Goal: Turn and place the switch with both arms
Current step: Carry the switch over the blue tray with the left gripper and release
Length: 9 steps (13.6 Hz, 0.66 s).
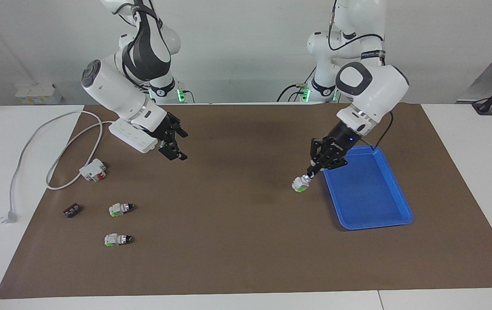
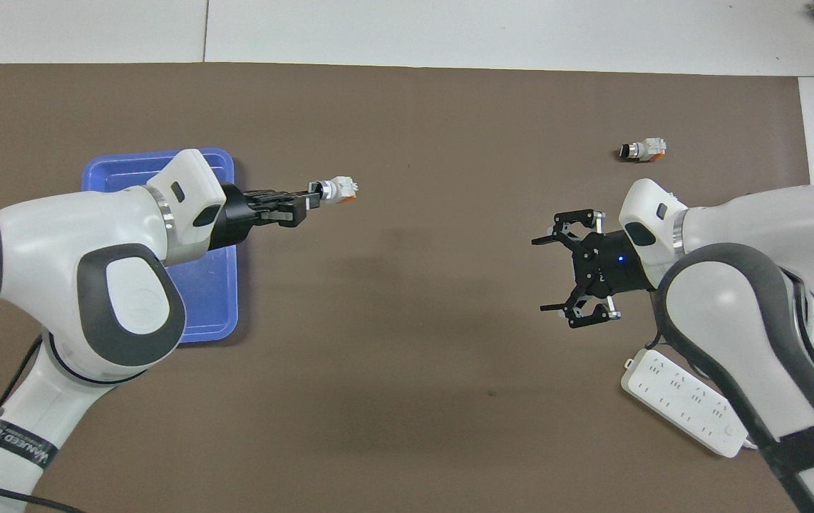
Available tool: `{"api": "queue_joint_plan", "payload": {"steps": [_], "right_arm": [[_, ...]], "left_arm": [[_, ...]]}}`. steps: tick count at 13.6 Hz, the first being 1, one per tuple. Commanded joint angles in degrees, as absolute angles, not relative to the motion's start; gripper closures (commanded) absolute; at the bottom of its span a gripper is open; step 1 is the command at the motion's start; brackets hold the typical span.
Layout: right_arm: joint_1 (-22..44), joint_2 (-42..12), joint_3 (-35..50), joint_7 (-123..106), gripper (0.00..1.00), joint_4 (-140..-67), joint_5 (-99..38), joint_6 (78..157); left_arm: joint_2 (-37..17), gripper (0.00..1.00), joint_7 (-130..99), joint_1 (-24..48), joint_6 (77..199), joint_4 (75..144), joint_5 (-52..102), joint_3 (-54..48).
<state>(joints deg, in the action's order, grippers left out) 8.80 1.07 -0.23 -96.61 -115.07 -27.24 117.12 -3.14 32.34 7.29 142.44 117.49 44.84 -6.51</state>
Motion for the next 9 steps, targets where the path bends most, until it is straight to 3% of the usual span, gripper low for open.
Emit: {"api": "queue_joint_plan", "payload": {"steps": [1,6,9], "right_arm": [[7.47,1.14,0.09,-91.51,0.00,-110.23,-20.14,116.28],[3.26,1.14,0.09,-79.39,0.00,-104.25,-14.15,115.05],[3.07,1.05,0.09,-71.06,0.00,-101.78,-10.47,115.31]], "left_arm": [[-2.46,1.00,31.82,0.81,138.70,117.95,33.97,-7.12],[-1.94,1.00,31.82,-7.46,132.20,118.82,13.48,-7.12],[-0.27,1.00,31.90,-9.66,130.87,122.33,11.51,-7.03]]}}
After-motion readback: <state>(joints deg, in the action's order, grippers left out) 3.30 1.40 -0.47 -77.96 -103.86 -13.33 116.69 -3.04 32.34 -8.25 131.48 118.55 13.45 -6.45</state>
